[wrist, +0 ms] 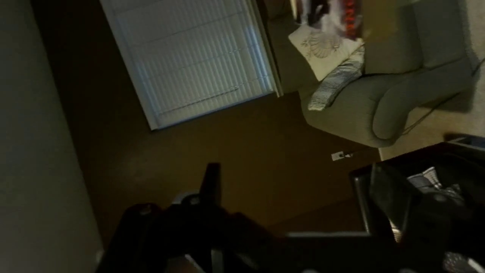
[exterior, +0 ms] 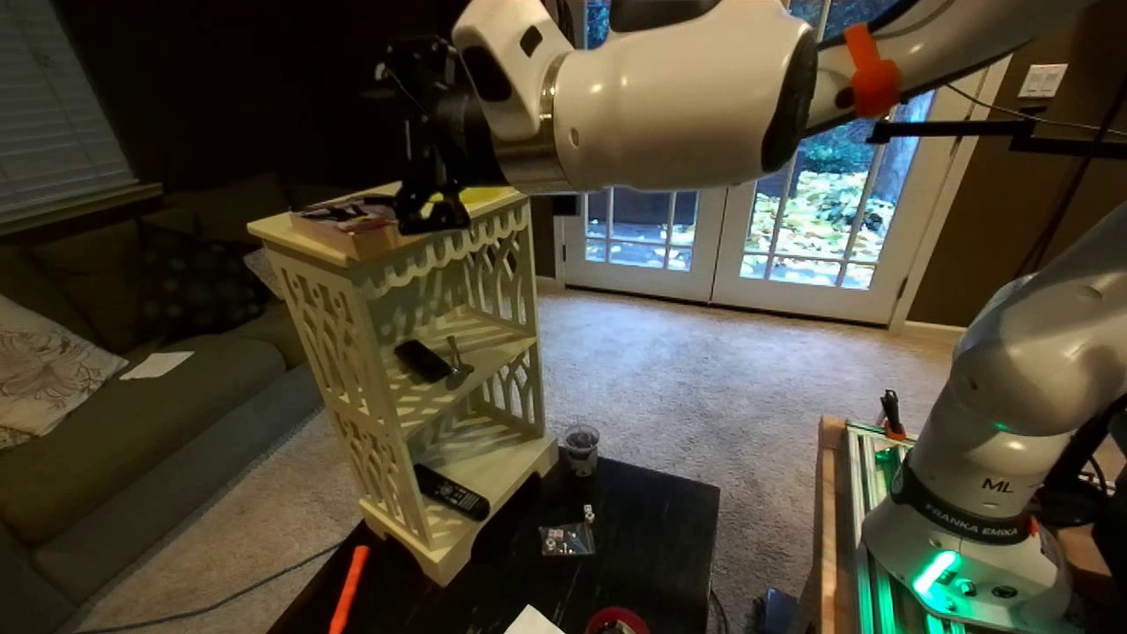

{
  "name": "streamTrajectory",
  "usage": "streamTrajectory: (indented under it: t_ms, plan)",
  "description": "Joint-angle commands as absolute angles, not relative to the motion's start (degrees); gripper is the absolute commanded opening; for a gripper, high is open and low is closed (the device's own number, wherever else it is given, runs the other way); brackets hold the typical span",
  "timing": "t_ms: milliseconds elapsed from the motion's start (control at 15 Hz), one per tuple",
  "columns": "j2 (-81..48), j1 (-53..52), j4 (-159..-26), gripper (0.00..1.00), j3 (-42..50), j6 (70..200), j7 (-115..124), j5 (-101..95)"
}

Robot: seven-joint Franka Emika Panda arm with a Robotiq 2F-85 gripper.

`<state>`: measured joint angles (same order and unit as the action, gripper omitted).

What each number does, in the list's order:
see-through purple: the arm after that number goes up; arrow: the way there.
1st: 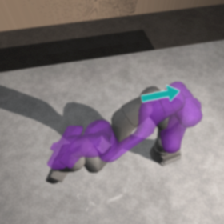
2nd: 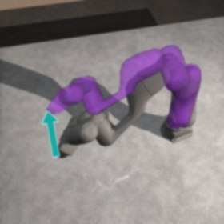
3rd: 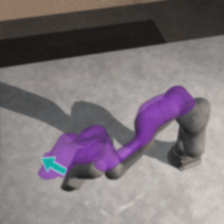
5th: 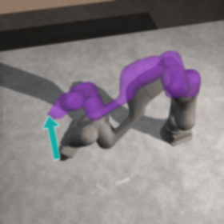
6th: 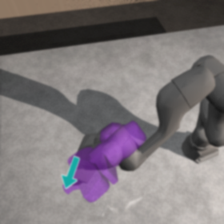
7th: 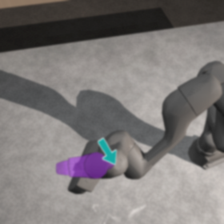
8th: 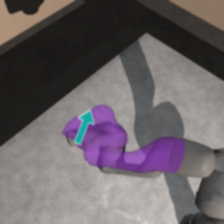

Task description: Put the book on the middle shelf

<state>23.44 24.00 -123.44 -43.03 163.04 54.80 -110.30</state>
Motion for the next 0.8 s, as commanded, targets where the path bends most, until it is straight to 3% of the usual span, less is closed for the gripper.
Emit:
streamTrajectory:
  t_ms: [0,400,467,733]
  plan:
    - [18.1,24.4,-117.4,1.0,-44.4,159.2,59.2,-125.9]
    - [11.4,20.8,-122.9,1.0,-42.5,144.2,70.8,-151.6]
    - [8.7,9.8,-123.7,1.0,-34.7,139.9,60.0,-143.8]
    - [7.7,-0.3,-128.2,1.0,-22.3,134.1,61.5,-144.2]
